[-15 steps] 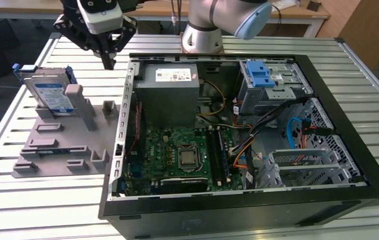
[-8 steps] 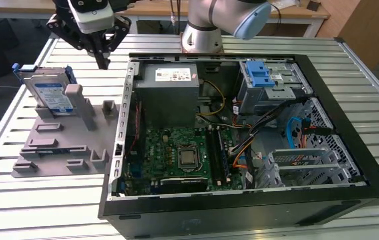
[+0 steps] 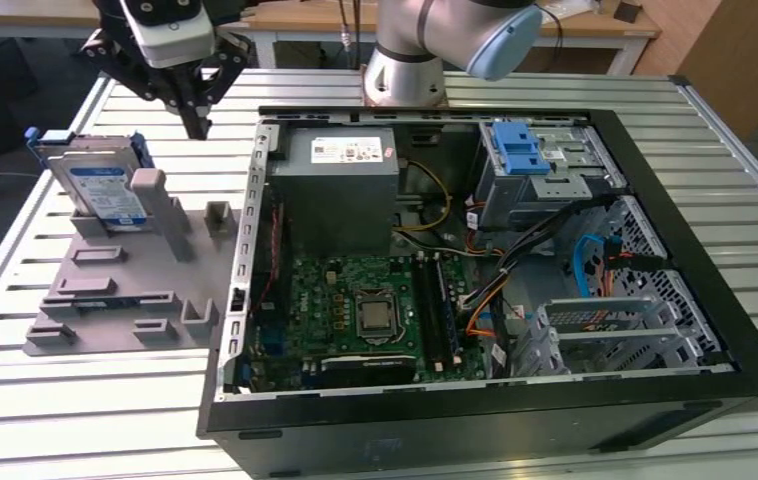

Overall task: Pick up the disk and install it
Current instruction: 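Reach for the disk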

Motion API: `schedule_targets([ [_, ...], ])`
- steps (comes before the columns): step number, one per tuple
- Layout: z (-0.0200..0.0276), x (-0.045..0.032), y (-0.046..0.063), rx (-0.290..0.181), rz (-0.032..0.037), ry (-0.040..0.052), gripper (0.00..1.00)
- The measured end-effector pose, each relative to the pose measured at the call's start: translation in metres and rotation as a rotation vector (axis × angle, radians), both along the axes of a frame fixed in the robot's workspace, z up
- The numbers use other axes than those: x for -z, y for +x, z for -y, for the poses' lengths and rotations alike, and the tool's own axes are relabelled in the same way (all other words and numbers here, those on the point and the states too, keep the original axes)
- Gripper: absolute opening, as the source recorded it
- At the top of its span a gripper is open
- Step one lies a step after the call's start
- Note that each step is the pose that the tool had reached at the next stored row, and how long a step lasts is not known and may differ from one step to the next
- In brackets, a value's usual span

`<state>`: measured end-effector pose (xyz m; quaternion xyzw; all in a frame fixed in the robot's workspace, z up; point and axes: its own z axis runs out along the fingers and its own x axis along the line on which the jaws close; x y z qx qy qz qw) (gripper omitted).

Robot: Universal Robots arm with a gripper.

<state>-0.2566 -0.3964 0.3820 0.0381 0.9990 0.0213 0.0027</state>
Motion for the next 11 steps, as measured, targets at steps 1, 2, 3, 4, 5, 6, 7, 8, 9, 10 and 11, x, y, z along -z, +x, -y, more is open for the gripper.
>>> schedule_targets([
  [1, 0.0, 0.0001, -0.0009, 0.0, -0.0001, 0.0, 0.11],
  [2, 0.0, 0.0001, -0.0018, 0.0, -0.0002, 0.0, 0.11],
  [3, 0.0, 0.0002, -0.0027, 0.0, -0.0003, 0.0, 0.11],
  [4, 0.0, 0.0003, -0.0036, 0.0, -0.0003, 0.0001, 0.11],
  [5, 0.0, 0.0004, -0.0044, 0.0, -0.0005, 0.0, 0.11],
  [6, -0.0001, 0.0005, -0.0051, 0.0, -0.0006, 0.0001, 0.11],
  [7, -0.0001, 0.0005, -0.0059, 0.0, -0.0008, 0.0, 0.11],
  [8, -0.0002, 0.0006, -0.0067, 0.0, -0.0009, 0.0, 0.11],
  [9, -0.0002, 0.0007, -0.0076, 0.0, -0.001, 0.0, 0.11],
  [10, -0.0002, 0.0008, -0.0085, 0.0, -0.0012, 0.0, 0.11],
  [11, -0.0002, 0.0009, -0.0093, 0.0, -0.0015, 0.0, 0.11],
])
